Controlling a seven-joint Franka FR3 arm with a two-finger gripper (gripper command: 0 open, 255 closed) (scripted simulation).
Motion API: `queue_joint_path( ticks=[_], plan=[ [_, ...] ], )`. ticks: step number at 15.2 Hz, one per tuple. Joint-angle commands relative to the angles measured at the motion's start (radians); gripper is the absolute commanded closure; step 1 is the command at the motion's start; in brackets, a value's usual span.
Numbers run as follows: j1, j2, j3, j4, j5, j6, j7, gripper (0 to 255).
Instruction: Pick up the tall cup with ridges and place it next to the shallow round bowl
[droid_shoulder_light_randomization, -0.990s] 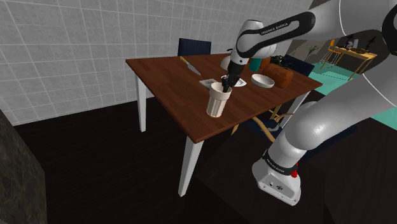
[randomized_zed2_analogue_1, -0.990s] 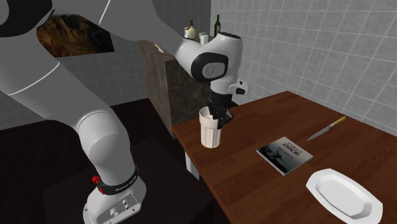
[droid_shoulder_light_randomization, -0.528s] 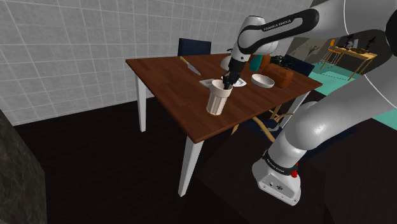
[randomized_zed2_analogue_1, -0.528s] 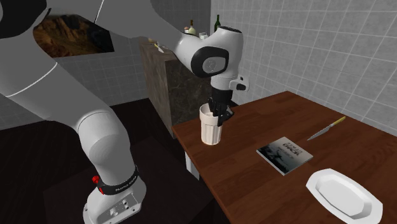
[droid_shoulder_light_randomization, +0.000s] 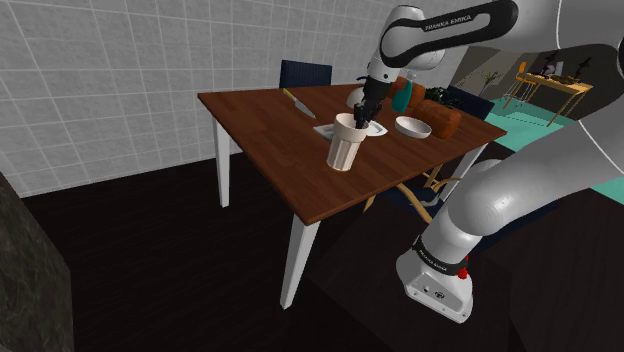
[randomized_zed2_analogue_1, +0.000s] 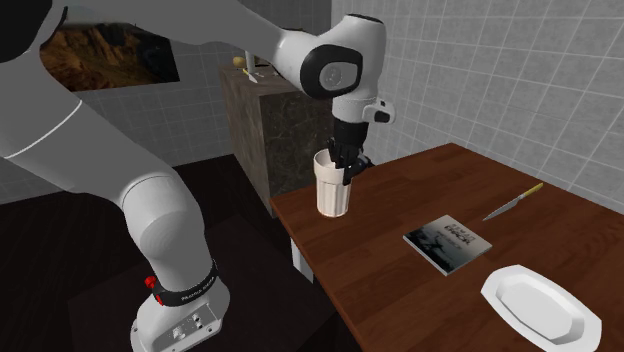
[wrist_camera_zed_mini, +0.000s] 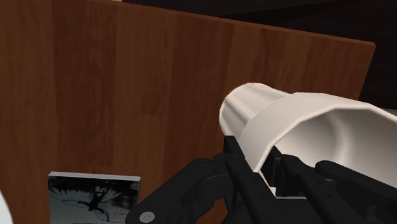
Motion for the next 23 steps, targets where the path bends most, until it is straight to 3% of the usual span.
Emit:
queue_joint_path(
  ticks=[1,23],
  plan=[
    [0.0,-0.01,0.003,0.021,0.0,-0.031,0.003,255],
    [0.007,-0.041,0.029,0.293,0.009,-0.333,0.022,255]
  ],
)
